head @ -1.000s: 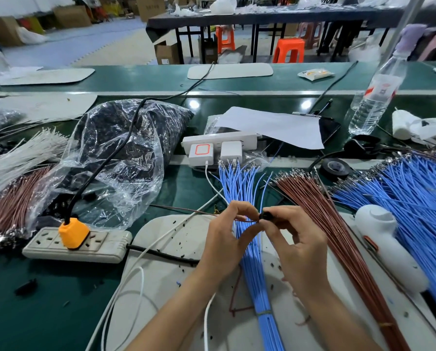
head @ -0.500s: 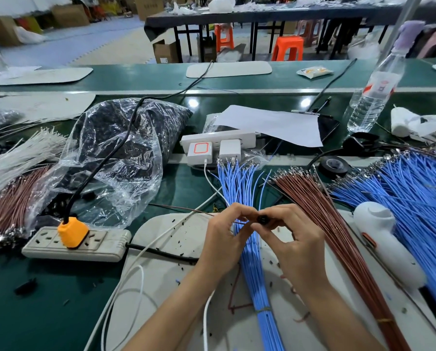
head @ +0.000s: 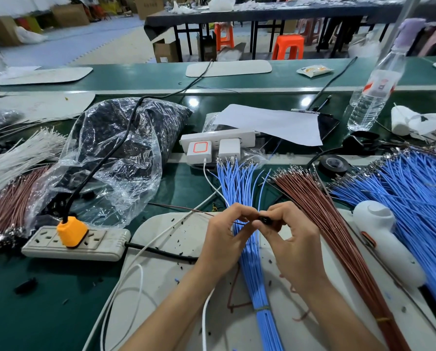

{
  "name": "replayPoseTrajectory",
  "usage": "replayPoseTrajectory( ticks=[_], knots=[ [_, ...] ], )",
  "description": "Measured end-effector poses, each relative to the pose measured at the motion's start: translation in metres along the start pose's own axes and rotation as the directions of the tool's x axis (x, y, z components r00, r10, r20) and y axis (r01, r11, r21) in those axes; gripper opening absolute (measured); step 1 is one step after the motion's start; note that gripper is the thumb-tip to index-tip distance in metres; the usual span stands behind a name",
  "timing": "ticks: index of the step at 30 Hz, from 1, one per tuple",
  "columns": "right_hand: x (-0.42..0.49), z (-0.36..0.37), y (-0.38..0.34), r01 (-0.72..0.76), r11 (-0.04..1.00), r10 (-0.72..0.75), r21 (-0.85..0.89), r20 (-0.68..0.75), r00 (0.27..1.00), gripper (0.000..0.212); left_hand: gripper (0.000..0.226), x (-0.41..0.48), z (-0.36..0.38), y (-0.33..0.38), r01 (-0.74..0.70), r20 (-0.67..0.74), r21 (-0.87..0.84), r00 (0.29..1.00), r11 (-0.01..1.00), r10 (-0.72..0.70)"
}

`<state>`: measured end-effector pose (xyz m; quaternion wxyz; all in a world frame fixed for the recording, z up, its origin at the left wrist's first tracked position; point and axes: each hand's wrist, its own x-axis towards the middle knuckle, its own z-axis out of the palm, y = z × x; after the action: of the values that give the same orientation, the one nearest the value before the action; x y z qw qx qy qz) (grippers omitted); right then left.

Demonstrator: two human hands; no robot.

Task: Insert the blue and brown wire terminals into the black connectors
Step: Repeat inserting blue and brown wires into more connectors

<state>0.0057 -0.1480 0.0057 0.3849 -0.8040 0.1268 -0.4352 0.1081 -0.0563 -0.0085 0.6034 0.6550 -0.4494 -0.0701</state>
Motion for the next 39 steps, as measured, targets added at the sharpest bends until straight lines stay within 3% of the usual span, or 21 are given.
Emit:
replayPoseTrajectory(
  ticks=[9,14,20,24,35,39],
  knots=[
    [0.0005,-0.0015,0.0007,-0.006,1.000,0.006,0.016,-0.008,1.000,0.013,0.011,0.0005,0.0006,0.0011,-0.009,0.010,0.008,1.000,1.000,0.009],
    [-0.0007,-0.0018,0.0007,-0.034,0.998,0.036,0.056,-0.038,0.999,0.015,0.011,0.0007,0.0012,-0.0031,-0.026,-0.028,0.121,0.999,0.992,0.030],
    [-0.0011,-0.0005,0.0009,-0.018,0.999,0.021,0.045,-0.046,0.999,0.014,0.024,0.0000,0.0015,-0.0029,0.006,0.004,-0.032,1.000,0.999,-0.006],
    [-0.0011,0.0001,0.0003,-0.028,0.999,0.030,0.034,-0.052,0.998,0.017,0.012,-0.0003,-0.0001,-0.0053,0.011,0.027,-0.044,1.000,0.999,-0.009],
    [-0.0039,0.0013,-0.0019,-0.123,0.992,0.123,-0.002,-0.034,0.992,0.020,0.013,-0.0034,0.0009,-0.0078,0.055,0.028,-0.137,0.998,0.989,-0.051],
    [-0.0045,0.0012,-0.0023,-0.097,0.995,0.097,0.003,-0.068,0.993,0.019,0.009,-0.0014,0.0033,-0.0067,0.062,0.045,-0.102,0.997,0.993,-0.057]
  ],
)
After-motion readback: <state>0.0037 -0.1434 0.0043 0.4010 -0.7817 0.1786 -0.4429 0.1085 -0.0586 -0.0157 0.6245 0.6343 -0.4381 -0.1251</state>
